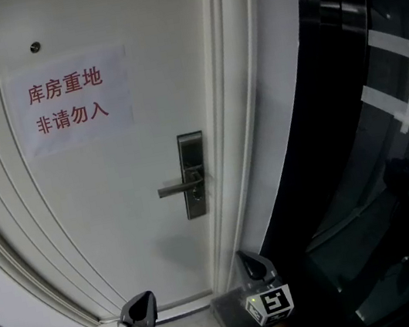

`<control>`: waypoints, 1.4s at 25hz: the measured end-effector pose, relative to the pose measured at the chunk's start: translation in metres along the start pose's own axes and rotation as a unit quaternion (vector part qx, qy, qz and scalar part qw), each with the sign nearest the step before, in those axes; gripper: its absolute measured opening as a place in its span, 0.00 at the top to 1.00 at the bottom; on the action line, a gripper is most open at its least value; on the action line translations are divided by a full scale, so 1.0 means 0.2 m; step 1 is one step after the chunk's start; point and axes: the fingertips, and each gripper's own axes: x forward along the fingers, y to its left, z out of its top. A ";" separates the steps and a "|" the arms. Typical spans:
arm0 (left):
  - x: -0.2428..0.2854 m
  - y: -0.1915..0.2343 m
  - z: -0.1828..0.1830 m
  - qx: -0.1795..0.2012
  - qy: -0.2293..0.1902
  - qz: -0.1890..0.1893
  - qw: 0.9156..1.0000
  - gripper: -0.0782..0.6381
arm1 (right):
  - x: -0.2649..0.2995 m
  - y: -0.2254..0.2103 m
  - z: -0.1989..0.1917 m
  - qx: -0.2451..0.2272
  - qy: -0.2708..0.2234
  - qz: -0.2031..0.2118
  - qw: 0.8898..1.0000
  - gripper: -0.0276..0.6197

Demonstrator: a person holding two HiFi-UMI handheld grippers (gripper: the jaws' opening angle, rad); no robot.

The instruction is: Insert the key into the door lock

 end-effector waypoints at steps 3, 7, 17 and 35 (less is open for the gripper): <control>-0.01 -0.03 0.00 -0.001 0.001 0.007 1.000 0.89 | -0.08 0.00 -0.01 0.008 -0.003 0.009 1.000 0.95; -0.04 -0.11 0.02 0.000 -0.002 0.006 1.000 0.89 | -0.16 -0.02 -0.04 0.020 0.008 0.012 1.000 0.95; -0.15 -0.23 0.02 0.007 0.003 0.011 1.000 0.89 | -0.39 0.03 -0.13 0.028 0.033 0.029 0.999 0.95; -0.19 -0.26 -0.02 0.002 0.011 0.027 1.000 0.89 | -0.50 0.03 -0.29 0.032 0.074 0.037 0.996 0.95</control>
